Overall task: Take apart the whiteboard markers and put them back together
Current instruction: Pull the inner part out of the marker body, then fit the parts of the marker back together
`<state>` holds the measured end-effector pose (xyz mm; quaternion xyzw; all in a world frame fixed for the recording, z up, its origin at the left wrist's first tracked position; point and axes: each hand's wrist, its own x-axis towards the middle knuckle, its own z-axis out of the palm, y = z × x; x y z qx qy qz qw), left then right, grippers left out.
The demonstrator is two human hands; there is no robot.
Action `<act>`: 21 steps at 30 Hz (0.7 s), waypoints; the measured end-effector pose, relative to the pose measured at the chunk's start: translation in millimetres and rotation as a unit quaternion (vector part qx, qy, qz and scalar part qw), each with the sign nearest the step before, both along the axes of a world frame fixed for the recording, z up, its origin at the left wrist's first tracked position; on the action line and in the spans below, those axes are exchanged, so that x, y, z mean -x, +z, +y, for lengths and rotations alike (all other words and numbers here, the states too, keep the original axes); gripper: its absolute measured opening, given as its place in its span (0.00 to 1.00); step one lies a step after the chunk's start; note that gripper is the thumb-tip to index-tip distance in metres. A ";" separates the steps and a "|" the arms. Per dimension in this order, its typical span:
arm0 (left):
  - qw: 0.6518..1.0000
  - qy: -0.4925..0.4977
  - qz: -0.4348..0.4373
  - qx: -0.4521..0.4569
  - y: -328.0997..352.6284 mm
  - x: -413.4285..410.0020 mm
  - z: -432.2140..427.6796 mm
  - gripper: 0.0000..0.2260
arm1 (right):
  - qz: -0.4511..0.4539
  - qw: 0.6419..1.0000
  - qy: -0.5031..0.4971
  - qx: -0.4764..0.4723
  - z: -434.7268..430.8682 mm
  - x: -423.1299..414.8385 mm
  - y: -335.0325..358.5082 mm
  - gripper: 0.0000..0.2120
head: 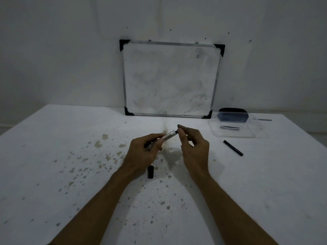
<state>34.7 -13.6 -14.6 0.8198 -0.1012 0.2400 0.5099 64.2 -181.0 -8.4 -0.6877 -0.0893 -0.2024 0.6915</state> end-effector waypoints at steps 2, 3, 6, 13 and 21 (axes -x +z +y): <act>1.000 0.000 0.004 0.025 0.6 0.6 4.0 0.12 | -0.012 0.999 0.038 0.035 5.7 3.9 -0.7 0.12; 0.999 0.004 0.007 0.041 0.6 0.5 6.4 0.13 | -0.012 0.997 0.061 0.056 8.3 5.1 -1.2 0.14; 0.997 0.029 0.006 0.076 2.7 -2.5 13.7 0.12 | -0.009 0.988 0.096 0.117 12.6 6.2 -4.6 0.17; 0.974 0.159 -0.001 0.163 5.2 -15.4 73.7 0.10 | 0.059 0.964 0.125 0.228 18.1 -0.8 -8.9 0.12; 0.972 0.156 0.058 0.164 -0.7 -18.9 86.3 0.12 | 0.021 0.854 0.114 0.508 77.8 -46.7 26.3 0.18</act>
